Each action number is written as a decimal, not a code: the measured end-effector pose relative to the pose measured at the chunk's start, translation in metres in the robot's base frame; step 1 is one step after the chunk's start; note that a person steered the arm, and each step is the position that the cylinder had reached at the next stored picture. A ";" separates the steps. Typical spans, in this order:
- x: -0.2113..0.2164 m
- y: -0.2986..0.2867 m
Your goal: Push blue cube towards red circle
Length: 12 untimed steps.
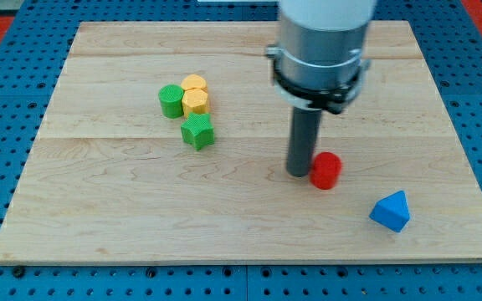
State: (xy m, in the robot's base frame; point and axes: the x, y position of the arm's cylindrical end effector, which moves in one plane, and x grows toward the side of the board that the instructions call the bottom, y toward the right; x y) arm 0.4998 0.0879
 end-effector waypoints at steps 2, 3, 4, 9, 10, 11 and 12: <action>-0.005 0.027; -0.071 0.035; -0.136 0.118; -0.100 0.055; -0.131 0.014; -0.136 0.013; -0.100 0.004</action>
State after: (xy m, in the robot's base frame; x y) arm 0.3995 0.0922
